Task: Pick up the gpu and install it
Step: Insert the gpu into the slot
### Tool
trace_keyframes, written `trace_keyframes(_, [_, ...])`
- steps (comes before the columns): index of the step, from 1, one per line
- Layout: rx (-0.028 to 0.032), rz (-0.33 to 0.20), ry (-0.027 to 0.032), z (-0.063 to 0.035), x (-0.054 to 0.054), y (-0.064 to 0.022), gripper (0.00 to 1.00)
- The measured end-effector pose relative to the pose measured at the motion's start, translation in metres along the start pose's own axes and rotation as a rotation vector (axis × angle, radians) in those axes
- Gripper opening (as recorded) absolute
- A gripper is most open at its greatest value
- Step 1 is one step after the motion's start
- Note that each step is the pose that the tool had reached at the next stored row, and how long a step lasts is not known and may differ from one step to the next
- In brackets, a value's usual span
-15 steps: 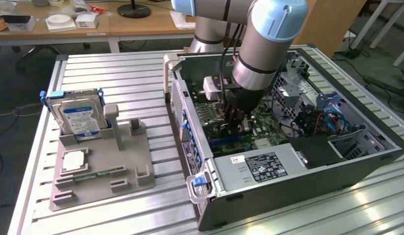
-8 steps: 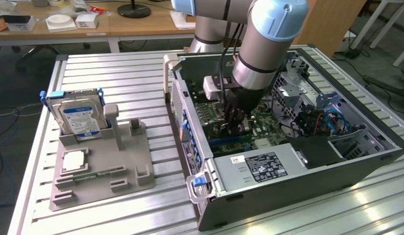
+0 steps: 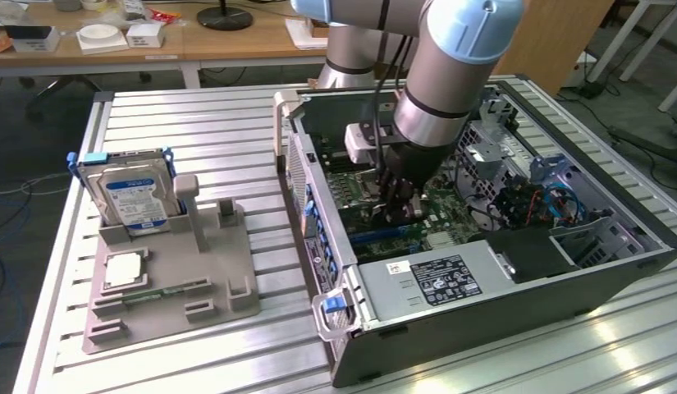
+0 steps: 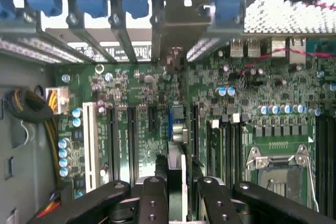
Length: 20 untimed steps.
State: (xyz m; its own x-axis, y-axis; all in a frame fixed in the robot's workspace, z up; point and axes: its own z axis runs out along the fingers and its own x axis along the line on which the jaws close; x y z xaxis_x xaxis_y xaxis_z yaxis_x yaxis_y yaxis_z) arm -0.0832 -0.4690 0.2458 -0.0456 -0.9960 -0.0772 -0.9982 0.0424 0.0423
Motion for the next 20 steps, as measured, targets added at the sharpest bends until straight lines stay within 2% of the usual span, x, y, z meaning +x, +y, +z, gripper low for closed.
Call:
trace_keyframes(9, [-0.0001, 0.0, 0.0002, -0.0002, 0.0, -0.0043, 0.27])
trace_keyframes(14, [-0.0003, 0.0, 0.0001, -0.0007, 0.0, -0.0165, 0.27])
trace_keyframes(18, [-0.0002, 0.0, 0.0001, -0.0007, 0.0, -0.0169, 0.27])
trace_keyframes(20, [0.0001, 0.0, 0.0027, -0.0006, -0.001, -0.017, 0.27])
